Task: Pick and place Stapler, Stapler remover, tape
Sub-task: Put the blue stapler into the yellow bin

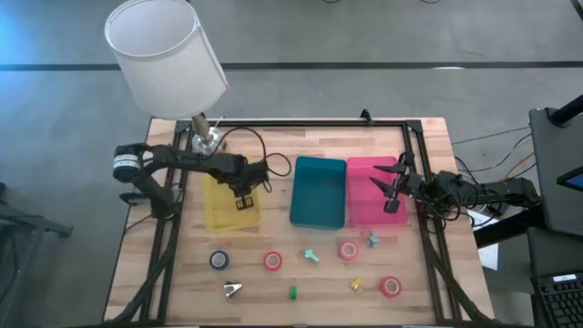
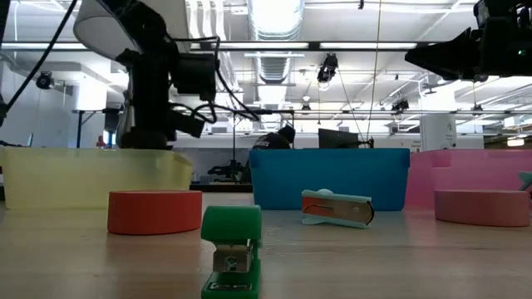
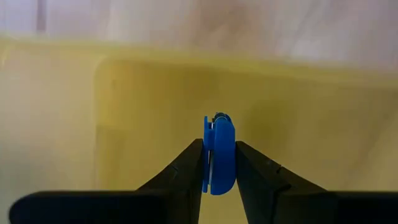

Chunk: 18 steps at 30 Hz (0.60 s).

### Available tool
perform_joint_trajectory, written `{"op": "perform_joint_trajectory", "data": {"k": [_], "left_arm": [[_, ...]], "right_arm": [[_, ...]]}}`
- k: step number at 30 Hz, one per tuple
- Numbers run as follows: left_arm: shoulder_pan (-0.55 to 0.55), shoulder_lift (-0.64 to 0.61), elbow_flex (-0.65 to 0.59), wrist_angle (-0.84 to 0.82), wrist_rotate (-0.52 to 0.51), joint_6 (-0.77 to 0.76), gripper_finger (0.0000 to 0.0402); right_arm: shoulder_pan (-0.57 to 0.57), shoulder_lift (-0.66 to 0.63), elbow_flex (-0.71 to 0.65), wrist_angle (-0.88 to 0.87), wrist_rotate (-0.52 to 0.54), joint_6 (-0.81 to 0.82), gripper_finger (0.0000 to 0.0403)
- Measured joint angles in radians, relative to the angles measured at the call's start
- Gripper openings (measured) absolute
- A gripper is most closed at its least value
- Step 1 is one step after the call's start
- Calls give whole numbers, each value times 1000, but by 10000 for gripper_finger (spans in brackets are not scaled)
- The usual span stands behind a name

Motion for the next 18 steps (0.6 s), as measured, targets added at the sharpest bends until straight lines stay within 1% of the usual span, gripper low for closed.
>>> {"op": "perform_joint_trajectory", "data": {"k": [5, 8, 13, 18], "left_arm": [[1, 0, -20, -14, -19, 1, 89], [1, 0, -37, -14, -28, -2, 102], [1, 0, -52, -11, -54, -9, 149], [-2, 0, -26, -22, -68, 14, 196]], "right_arm": [[0, 0, 0, 0, 0, 0, 166], [0, 0, 0, 0, 0, 0, 166], [0, 0, 0, -1, 0, 19, 166], [0, 0, 0, -1, 0, 19, 166]]}}
